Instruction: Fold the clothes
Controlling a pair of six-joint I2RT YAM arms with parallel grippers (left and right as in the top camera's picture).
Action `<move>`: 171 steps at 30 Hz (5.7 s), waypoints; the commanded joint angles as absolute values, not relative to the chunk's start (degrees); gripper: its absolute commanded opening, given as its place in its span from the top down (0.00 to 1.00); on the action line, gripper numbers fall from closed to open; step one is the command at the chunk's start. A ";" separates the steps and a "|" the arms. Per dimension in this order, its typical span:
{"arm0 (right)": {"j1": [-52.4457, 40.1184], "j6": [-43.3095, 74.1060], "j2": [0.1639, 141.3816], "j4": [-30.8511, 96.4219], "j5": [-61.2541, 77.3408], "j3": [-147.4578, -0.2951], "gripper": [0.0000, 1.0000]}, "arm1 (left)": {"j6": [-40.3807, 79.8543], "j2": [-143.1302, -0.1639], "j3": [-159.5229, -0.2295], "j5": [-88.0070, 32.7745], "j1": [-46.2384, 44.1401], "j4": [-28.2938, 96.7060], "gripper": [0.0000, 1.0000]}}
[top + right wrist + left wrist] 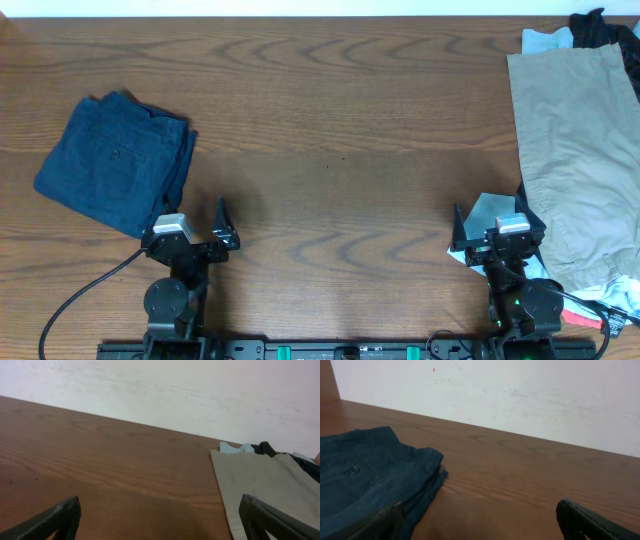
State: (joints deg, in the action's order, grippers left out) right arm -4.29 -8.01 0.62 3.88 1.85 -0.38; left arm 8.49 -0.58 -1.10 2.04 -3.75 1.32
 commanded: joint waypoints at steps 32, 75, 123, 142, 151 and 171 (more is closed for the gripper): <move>-3.70 1.26 19.29 18.20 0.99 -18.31 0.01 | 7.73 -24.12 -30.30 -1.69 -3.40 28.93 0.02; 21.96 19.94 77.21 42.00 -20.29 -35.11 0.36 | 7.70 -42.65 -40.73 -12.45 -3.40 40.47 0.02; 21.96 19.64 77.25 33.50 -21.45 -32.21 0.99 | 7.73 -42.65 -40.73 -12.45 -3.40 40.47 0.02; 17.80 1.80 72.97 51.70 16.75 -56.25 0.99 | 7.73 -42.65 -40.73 -12.45 -3.40 40.47 0.02; 14.15 -5.74 72.97 47.92 47.00 -65.65 0.98 | 7.73 -42.65 -40.73 -12.45 -3.40 40.47 0.02; -22.76 10.90 83.55 27.62 29.74 -65.67 0.99 | 7.73 -42.68 -40.73 -12.45 -3.40 39.99 0.02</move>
